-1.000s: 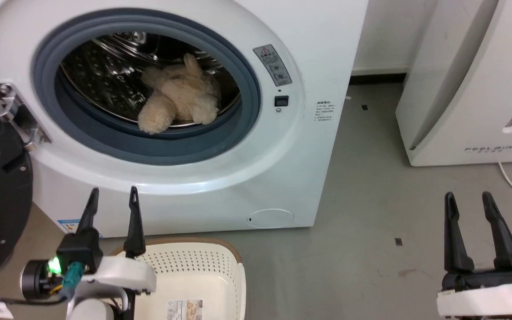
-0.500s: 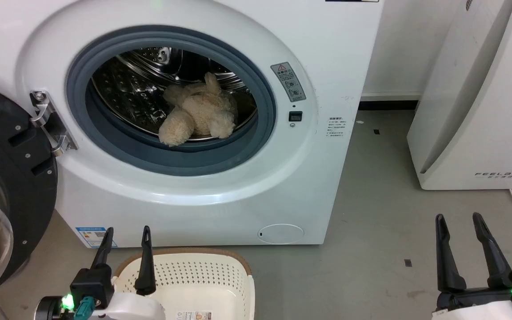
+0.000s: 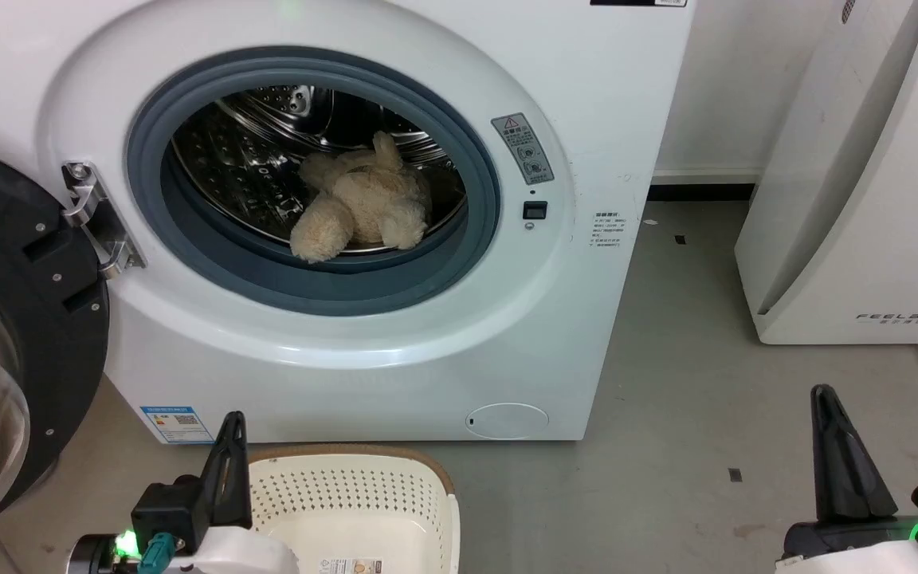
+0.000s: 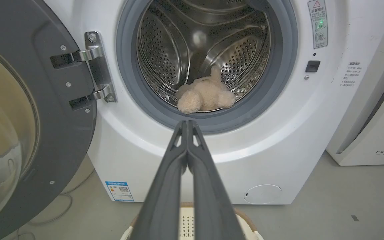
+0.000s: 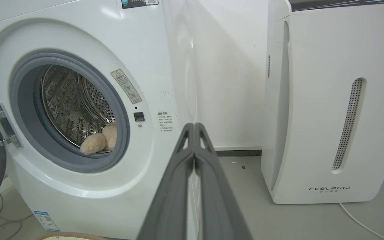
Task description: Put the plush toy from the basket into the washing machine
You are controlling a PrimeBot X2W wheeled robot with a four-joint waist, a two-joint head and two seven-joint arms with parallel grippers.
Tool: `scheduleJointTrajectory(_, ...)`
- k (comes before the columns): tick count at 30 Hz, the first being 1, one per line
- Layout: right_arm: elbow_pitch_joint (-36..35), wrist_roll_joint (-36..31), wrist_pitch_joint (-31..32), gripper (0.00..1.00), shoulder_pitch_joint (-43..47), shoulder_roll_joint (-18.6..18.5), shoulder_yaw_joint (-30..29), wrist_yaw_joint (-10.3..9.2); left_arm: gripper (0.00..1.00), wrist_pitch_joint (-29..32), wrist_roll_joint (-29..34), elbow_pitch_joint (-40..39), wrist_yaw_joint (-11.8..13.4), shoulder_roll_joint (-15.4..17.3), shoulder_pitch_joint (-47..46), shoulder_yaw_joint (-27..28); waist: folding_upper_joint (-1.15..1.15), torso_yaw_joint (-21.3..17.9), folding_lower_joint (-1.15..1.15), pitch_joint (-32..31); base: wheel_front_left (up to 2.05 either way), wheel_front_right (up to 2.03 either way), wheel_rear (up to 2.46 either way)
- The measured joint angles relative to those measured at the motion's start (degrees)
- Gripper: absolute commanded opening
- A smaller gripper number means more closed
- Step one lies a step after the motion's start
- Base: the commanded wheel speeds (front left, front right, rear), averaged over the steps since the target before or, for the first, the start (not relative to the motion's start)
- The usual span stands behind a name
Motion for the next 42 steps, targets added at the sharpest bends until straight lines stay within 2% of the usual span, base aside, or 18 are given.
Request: scheduleJointTrajectory(42,0.96,-2.56,4.99,0.0,-0.75,0.01,1.23,0.0,0.0,4.83,0.59,-3.57,0.0,-0.04,0.0,-0.8,0.0,-0.11,0.0,-0.03,0.0,0.0,0.0)
